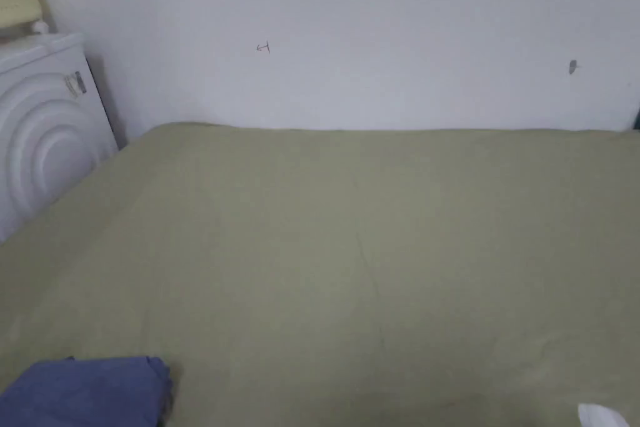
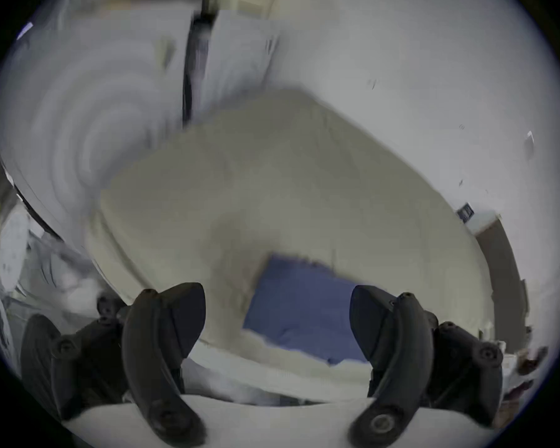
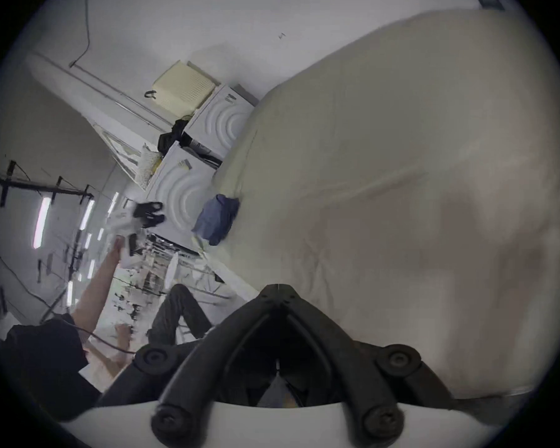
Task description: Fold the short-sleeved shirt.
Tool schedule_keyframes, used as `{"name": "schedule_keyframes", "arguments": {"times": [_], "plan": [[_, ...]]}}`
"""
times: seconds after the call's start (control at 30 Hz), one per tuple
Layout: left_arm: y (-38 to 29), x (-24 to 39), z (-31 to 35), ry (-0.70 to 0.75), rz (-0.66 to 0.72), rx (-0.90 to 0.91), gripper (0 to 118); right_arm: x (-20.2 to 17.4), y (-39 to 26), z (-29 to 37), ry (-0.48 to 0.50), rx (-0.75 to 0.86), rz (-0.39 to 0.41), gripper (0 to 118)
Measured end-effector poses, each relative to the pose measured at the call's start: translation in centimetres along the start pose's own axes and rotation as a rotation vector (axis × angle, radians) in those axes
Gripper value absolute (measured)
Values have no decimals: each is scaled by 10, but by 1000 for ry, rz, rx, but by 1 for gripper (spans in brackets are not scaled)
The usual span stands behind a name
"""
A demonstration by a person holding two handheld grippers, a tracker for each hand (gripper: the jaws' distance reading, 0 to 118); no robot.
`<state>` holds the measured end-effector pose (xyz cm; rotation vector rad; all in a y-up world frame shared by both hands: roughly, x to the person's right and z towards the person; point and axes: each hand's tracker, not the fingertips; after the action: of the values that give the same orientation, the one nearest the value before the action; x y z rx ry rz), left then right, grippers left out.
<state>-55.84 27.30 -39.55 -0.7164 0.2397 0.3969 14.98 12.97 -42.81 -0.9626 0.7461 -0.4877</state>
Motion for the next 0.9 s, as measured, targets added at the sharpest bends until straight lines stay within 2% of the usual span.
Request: {"name": "schedule_keyframes", "arguments": {"times": [0.07, 0.13, 0.17, 0.2, 0.23, 0.33, 0.37, 0.4, 0.47, 0.57, 0.63, 0.77, 0.9], "plan": [[-9, 56, 33, -137, -65, 127, 91, -5, 7, 15, -41, 43, 28, 1], [-30, 124, 54, -269, -186, 208, 71, -13, 15, 33, -89, 104, 66, 1], [-46, 159, 61, -280, -238, 239, 52, -19, 19, 44, -119, 134, 90, 1], [-59, 185, 62, -307, -284, 266, 18, -26, 22, 55, -151, 164, 115, 1], [-77, 212, 63, -298, -304, 297, 0, -35, 24, 66, -199, 198, 157, 1], [-132, 287, 70, -378, -296, 350, 0, -61, 27, 100, -365, 328, 265, 1], [-144, 301, 64, -375, -313, 367, 0, -68, 27, 109, -412, 379, 279, 1], [-157, 323, 64, -341, -336, 379, 0, -76, 28, 116, -488, 420, 302, 1], [-175, 366, 58, -290, -409, 377, 0, -84, 33, 130, -555, 480, 345, 1], [-199, 410, 56, -218, -480, 429, 0, -93, 33, 139, -733, 610, 396, 1], [-216, 431, 60, -220, -484, 459, 0, -93, 27, 140, -832, 664, 410, 2], [-238, 445, 64, -234, -460, 480, 0, -84, 4, 134, -897, 772, 412, 2], [-241, 447, 64, -224, -439, 449, 0, -82, -5, 130, -916, 770, 393, 3]]}}
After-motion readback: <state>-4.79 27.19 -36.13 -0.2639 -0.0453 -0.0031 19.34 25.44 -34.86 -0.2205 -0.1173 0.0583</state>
